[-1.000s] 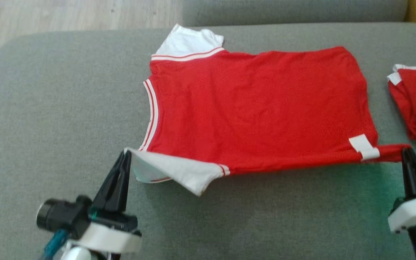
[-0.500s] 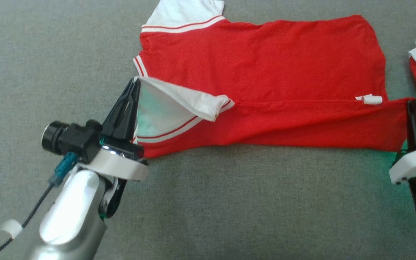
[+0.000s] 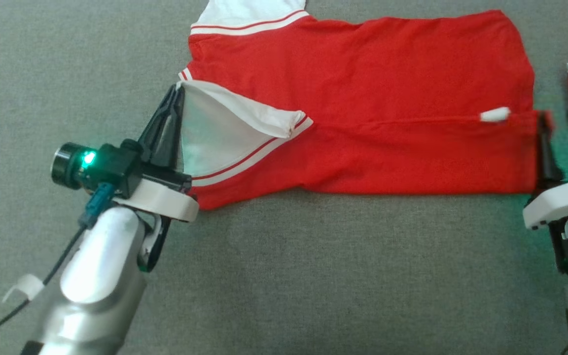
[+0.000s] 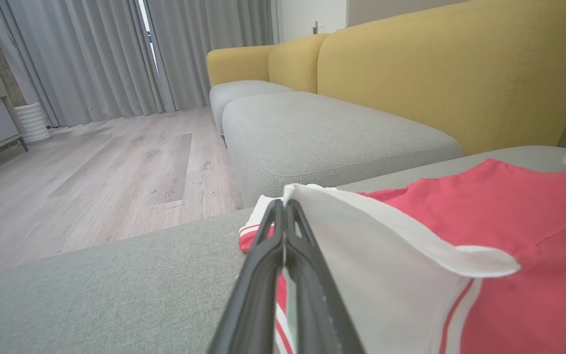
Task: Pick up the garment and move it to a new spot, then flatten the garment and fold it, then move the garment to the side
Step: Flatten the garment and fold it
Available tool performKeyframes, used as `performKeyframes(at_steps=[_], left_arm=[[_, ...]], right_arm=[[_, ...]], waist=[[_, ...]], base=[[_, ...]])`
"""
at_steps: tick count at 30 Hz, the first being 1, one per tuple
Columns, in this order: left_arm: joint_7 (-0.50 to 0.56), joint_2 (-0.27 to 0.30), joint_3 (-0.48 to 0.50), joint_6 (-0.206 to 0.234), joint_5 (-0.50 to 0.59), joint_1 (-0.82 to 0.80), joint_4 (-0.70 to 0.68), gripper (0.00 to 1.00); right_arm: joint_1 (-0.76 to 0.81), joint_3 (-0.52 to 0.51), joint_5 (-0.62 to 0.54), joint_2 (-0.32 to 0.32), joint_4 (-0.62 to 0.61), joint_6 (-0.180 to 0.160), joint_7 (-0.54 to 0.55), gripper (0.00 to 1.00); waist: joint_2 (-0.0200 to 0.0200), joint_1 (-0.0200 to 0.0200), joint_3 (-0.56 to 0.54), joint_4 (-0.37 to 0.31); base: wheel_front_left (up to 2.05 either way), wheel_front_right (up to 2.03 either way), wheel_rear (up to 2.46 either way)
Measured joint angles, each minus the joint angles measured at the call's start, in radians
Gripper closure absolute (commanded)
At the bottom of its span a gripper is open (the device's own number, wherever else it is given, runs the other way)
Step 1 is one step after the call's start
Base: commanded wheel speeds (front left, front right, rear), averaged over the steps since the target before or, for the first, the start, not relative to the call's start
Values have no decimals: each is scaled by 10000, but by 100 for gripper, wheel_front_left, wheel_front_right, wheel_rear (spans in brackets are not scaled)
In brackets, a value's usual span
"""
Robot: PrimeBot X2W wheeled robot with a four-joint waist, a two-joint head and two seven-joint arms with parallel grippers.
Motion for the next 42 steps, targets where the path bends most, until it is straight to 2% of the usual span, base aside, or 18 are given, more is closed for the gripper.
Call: performKeyframes(at_steps=[1, 5, 8, 11, 17, 20, 22, 23, 27, 28, 31, 42], left_arm=[[-2, -61, 8, 38, 2, 34, 29, 0], [-31, -355, 332, 320, -219, 564, -113, 0], [-42, -539, 349, 451, -558, 1657, -142, 0], [464, -752, 276, 727, -892, 3086, 15, 0], [1170, -761, 324, 1331, -1005, 3195, 119, 0], [1379, -744, 395, 1407, -997, 3057, 207, 0], [1756, -715, 378, 1381, -1106, 3012, 328, 34], [1914, -686, 368, 1300, -1172, 3012, 347, 34], [2558, -554, 322, 1087, -1392, 3001, 234, 78], [2754, -523, 311, 999, -1482, 3004, 167, 98], [3058, -420, 314, 961, -1638, 3058, -125, 100], [3005, -121, 307, 1103, -1569, 3298, -855, 100]], right_arm=[[3, -19, 0, 17, 67, 0, -96, 0], [87, -40, -27, 224, 123, 0, -339, 0], [305, -128, -71, 330, 115, 0, -460, 0], [873, -309, -71, 531, 107, 0, -506, 0], [1077, -412, -71, 667, 56, 0, -504, 0], [1074, -408, -71, 715, 35, 0, -500, 0], [1070, -408, -71, 727, 35, 0, -491, 0], [1070, -414, -71, 727, 36, 0, -489, 0], [1066, -447, -86, 731, 92, 0, -366, 0], [1066, -441, -86, 732, 125, 0, -295, 0], [1066, -297, -36, 725, 349, 0, 46, 0], [1051, -90, 267, 516, 1112, 0, 1381, 0]], waist=[[0, 0, -47, 7], [0, -1, -326, -18], [0, -2, -564, -73], [0, -4, -762, -152], [0, -3, -745, -287], [0, -2, -708, -366], [0, -1, -697, -415], [0, -1, -700, -429], [0, -1, -771, -422], [1, -2, -796, -416], [0, -1, -853, -375], [0, 0, -847, -121]], base=[[0, 0, 0], [0, 0, 0], [0, 0, 0], [0, 0, 0], [0, 0, 0], [0, 0, 0], [0, 0, 0], [0, 0, 0], [0, 0, 0], [0, 0, 0], [0, 0, 0], [0, 0, 0]])
